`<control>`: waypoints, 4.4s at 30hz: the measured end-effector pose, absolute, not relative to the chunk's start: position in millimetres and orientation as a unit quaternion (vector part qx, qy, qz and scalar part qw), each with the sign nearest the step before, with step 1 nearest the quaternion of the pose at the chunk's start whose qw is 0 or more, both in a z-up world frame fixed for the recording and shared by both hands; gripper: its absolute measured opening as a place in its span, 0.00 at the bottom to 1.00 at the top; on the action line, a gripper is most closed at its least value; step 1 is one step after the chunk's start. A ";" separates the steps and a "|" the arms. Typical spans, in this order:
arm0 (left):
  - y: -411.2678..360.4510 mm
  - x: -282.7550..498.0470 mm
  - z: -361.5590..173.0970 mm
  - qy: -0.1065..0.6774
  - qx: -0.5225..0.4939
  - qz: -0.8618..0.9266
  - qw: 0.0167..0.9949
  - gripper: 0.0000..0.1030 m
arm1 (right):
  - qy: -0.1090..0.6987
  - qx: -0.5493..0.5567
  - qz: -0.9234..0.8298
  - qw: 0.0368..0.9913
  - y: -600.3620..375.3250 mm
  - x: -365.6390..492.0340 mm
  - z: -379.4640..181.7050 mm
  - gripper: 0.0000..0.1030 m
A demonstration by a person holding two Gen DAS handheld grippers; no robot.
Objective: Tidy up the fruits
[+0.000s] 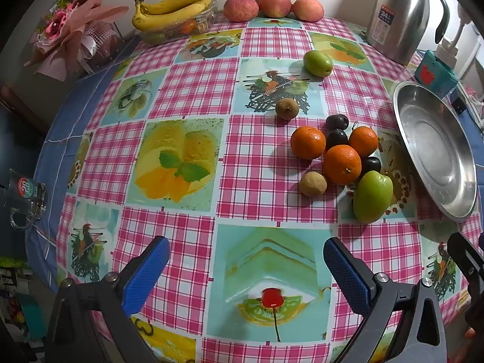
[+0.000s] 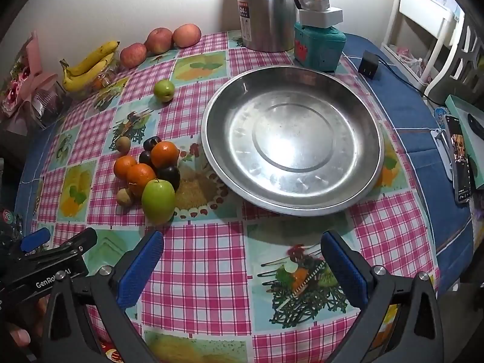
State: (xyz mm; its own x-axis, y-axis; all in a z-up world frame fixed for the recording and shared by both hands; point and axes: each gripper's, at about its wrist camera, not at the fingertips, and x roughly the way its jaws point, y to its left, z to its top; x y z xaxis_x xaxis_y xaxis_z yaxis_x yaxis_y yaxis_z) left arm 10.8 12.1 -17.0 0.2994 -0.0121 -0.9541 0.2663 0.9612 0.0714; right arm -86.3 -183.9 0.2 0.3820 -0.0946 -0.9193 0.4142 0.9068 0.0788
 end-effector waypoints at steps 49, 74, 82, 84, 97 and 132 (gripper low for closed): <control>8.1 8.1 -19.0 0.585 0.105 -0.080 0.800 1.00 | 0.528 0.152 -0.155 0.821 -183.6 -86.8 2.7 1.00; 9.1 10.4 -23.2 0.589 0.097 -0.076 0.798 1.00 | 0.530 0.151 -0.154 0.820 -182.6 -86.2 1.9 1.00; 9.0 24.7 -6.1 0.589 0.071 -0.072 0.802 1.00 | 0.533 0.163 -0.138 0.819 -179.1 -78.1 2.6 1.00; 8.8 31.2 -0.3 0.589 0.064 -0.072 0.803 1.00 | 0.532 0.167 -0.138 0.818 -178.9 -73.0 7.2 1.00; 4.7 73.6 8.1 0.597 0.009 -0.056 0.800 1.00 | 0.563 0.161 -0.130 0.800 -170.2 -27.0 6.6 1.00; 13.4 83.1 -51.3 0.642 -0.032 -0.091 0.760 0.99 | 0.615 0.172 -0.071 0.766 -140.6 11.4 -50.7 1.00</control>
State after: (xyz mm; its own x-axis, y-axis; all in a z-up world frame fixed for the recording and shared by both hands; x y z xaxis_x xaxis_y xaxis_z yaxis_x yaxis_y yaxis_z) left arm 83.1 13.4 -51.3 0.1587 -0.1787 -0.9710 0.0972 0.9815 -0.1647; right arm 11.4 -140.6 -50.7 0.2324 0.1037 -0.9671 0.3207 0.9305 0.1769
